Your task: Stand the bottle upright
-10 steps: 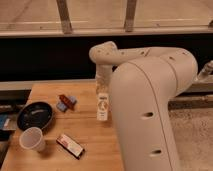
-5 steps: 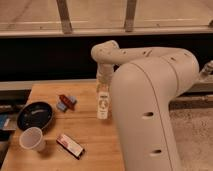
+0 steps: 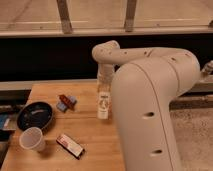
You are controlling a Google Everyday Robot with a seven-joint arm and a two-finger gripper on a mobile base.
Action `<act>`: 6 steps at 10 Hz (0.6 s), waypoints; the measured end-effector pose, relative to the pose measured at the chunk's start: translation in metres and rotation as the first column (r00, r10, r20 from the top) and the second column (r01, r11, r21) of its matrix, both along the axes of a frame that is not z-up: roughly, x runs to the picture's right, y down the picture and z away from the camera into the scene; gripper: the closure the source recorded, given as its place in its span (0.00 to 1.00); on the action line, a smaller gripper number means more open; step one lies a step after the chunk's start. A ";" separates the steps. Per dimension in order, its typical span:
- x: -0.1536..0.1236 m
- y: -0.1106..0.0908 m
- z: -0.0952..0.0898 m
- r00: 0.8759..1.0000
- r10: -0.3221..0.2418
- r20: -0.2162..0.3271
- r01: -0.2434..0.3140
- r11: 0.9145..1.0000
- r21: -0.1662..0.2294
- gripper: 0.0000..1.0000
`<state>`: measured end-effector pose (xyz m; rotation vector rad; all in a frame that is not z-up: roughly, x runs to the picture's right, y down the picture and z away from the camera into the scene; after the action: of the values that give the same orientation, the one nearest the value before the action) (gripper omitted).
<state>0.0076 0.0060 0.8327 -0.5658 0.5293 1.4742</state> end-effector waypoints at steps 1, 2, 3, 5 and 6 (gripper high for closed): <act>0.000 0.000 0.000 1.000 0.001 0.000 -0.001 1.000 0.002 1.00; 0.000 0.000 0.000 1.000 0.002 0.000 -0.002 1.000 0.002 1.00; 0.001 0.000 0.000 1.000 0.002 -0.001 -0.002 1.000 0.002 1.00; 0.001 -0.002 -0.002 1.000 0.004 -0.002 -0.004 1.000 0.006 1.00; 0.002 -0.003 -0.002 1.000 0.004 -0.005 -0.004 1.000 0.007 1.00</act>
<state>0.0093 0.0029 0.8304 -0.5581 0.5268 1.4808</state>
